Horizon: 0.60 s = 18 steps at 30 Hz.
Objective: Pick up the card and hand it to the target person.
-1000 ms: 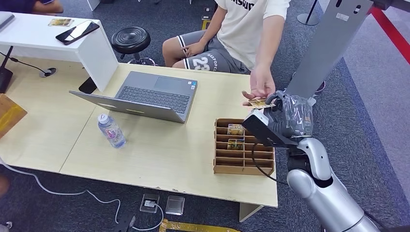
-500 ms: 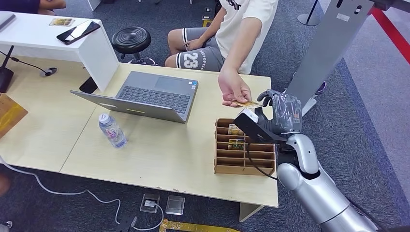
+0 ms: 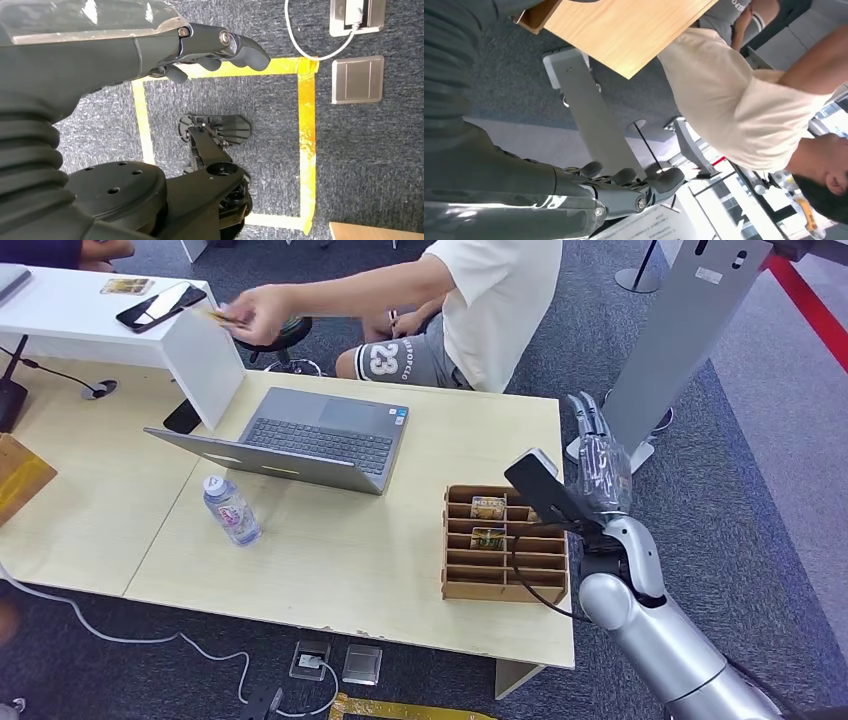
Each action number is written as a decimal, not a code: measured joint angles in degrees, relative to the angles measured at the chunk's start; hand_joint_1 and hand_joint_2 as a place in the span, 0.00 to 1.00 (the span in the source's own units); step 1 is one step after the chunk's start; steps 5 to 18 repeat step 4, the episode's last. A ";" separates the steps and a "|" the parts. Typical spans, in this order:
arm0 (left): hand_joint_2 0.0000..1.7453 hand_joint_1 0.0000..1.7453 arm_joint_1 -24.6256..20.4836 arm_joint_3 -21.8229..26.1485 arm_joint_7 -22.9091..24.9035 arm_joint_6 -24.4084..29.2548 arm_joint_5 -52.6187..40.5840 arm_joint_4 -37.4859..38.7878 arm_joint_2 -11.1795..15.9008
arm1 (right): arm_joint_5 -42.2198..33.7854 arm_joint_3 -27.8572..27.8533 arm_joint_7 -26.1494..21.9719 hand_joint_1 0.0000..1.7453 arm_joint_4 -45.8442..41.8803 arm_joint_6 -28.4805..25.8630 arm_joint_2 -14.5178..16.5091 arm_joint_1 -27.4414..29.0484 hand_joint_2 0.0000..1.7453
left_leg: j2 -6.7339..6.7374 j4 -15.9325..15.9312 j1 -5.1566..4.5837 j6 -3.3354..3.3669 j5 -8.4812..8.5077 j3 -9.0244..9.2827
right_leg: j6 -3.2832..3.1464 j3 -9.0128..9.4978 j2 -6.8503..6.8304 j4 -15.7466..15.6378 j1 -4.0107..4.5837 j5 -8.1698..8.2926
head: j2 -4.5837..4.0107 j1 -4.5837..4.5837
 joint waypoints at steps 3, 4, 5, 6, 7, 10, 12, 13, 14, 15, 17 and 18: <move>0.00 0.00 0.04 0.00 0.01 0.00 0.30 0.00 0.01 | -7.63 -0.79 -2.45 0.00 -2.71 1.03 -0.57 1.57 1.00 | 0.00 0.00 0.00 0.00 0.00 0.00 | 0.00 0.00 0.00 0.00 0.00 0.00 | 0.00 0.02; 0.00 0.00 0.04 0.00 0.00 0.00 0.34 0.00 0.01 | -9.29 -0.98 -3.02 0.00 -3.18 1.33 -0.66 1.91 1.00 | 0.00 0.00 0.00 0.00 0.00 0.00 | 0.00 0.00 0.00 -0.01 0.00 0.00 | 0.00 0.03; 0.00 0.00 0.04 0.00 0.00 0.00 0.34 0.00 0.01 | -9.29 -0.98 -3.02 0.00 -3.18 1.33 -0.66 1.91 1.00 | 0.00 0.00 0.00 0.00 0.00 0.00 | 0.00 0.00 0.00 -0.01 0.00 0.00 | 0.00 0.03; 0.00 0.00 0.04 0.00 0.00 0.00 0.34 0.00 0.01 | -9.29 -0.98 -3.02 0.00 -3.18 1.33 -0.66 1.91 1.00 | 0.00 0.00 0.00 0.00 0.00 0.00 | 0.00 0.00 0.00 -0.01 0.00 0.00 | 0.00 0.03; 0.00 0.00 0.04 0.00 0.00 0.00 0.34 0.00 0.01 | -9.29 -0.98 -3.02 0.00 -3.18 1.33 -0.66 1.91 1.00 | 0.00 0.00 0.00 0.00 0.00 0.00 | 0.00 0.00 0.00 -0.01 0.00 0.00 | 0.00 0.03; 0.00 0.00 0.04 0.00 0.00 0.00 0.34 0.00 0.01 | -9.29 -0.98 -3.02 0.00 -3.18 1.33 -0.66 1.91 1.00 | 0.00 0.00 0.00 0.00 0.00 0.00 | 0.00 0.00 0.00 -0.01 0.00 0.00 | 0.00 0.03; 0.00 0.00 0.04 0.00 0.00 0.00 0.34 0.00 0.01 | -9.29 -0.98 -3.02 0.00 -3.18 1.33 -0.66 1.91 1.00 | 0.00 0.00 0.00 0.00 0.00 0.00 | 0.00 0.00 0.00 -0.01 0.00 0.00 | 0.00 0.03; 0.00 0.00 0.04 0.00 0.00 0.00 0.34 0.00 0.01 | -9.29 -0.98 -3.02 0.00 -3.18 1.33 -0.66 1.91 1.00 | 0.00 0.00 0.00 0.00 0.00 0.00 | 0.00 0.00 0.00 -0.01 0.00 0.00 | 0.00 0.03; 0.00 0.00 0.04 0.00 0.00 0.00 0.34 0.00 0.01 | -9.29 -0.98 -3.02 0.00 -3.18 1.33 -0.66 1.91 1.00 | 0.00 0.00 0.00 0.00 0.00 0.00 | 0.00 0.00 0.00 -0.01 0.00 0.00 | 0.00 0.03; 0.00 0.00 0.04 0.00 0.00 0.00 0.34 0.00 0.01 | -9.29 -0.98 -3.02 0.00 -3.18 1.33 -0.66 1.91 1.00 | 0.00 0.00 0.00 0.00 0.00 0.00 | 0.00 0.00 0.00 -0.01 0.00 0.00 | 0.00 0.03; 0.00 0.00 0.04 0.00 0.00 0.00 0.34 0.00 0.01 | -9.29 -0.98 -3.02 0.00 -3.18 1.33 -0.66 1.91 1.00 | 0.00 0.00 0.00 0.00 0.00 0.00 | 0.00 0.00 0.00 -0.01 0.00 0.00 | 0.00 0.03; 0.00 0.00 0.04 0.00 0.00 0.00 0.34 0.00 0.01 | -9.29 -0.98 -3.02 0.00 -3.18 1.33 -0.66 1.91 1.00 | 0.00 0.00 0.00 0.00 0.00 0.00 | 0.00 0.00 0.00 -0.01 0.00 0.00 | 0.00 0.03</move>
